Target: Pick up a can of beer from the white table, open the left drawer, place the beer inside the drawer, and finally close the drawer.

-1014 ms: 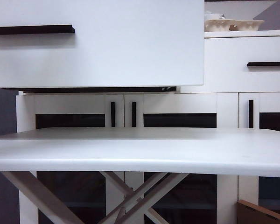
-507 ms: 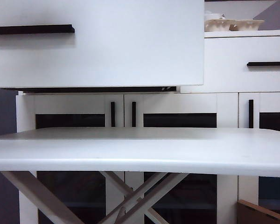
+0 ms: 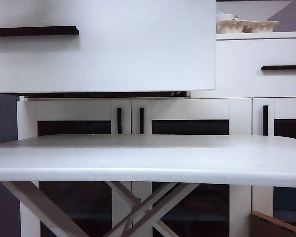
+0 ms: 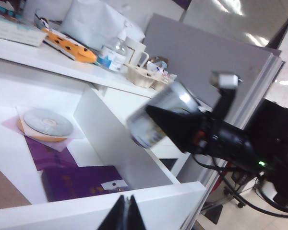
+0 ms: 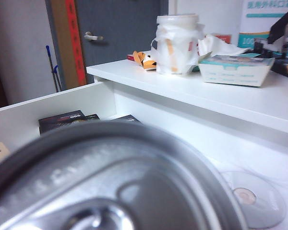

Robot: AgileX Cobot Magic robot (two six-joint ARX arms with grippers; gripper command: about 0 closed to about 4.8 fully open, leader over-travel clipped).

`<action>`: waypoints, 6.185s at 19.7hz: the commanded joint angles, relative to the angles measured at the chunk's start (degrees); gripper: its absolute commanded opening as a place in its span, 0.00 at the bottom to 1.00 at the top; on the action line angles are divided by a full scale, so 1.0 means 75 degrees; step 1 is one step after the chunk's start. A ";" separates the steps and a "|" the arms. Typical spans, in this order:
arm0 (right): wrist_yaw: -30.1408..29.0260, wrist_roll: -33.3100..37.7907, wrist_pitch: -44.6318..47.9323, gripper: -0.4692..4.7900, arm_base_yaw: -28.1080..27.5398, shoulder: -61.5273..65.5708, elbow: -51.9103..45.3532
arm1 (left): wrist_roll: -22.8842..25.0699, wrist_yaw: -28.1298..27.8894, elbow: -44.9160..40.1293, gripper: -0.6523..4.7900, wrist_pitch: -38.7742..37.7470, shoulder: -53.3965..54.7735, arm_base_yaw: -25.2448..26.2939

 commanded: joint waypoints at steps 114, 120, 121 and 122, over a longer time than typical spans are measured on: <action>0.0796 -0.0017 -0.6706 0.08 0.0769 -0.3885 0.0286 | 0.2521 -0.3640 -0.2002 0.11 0.0146 0.0111 -0.0006; 0.0629 -0.0020 -0.6776 0.08 0.0769 -0.3963 0.0286 | 0.2573 -0.3666 -0.2002 0.11 0.1081 0.0769 -0.0006; 0.0629 -0.0017 -0.6784 0.08 0.0769 -0.3969 0.0286 | 0.2573 -0.3666 -0.2002 0.11 0.1285 0.0968 -0.0006; 0.0629 -0.0017 -0.6828 0.08 0.0769 -0.3995 0.0286 | 0.2573 -0.3660 -0.2002 0.11 0.1626 0.1291 -0.0006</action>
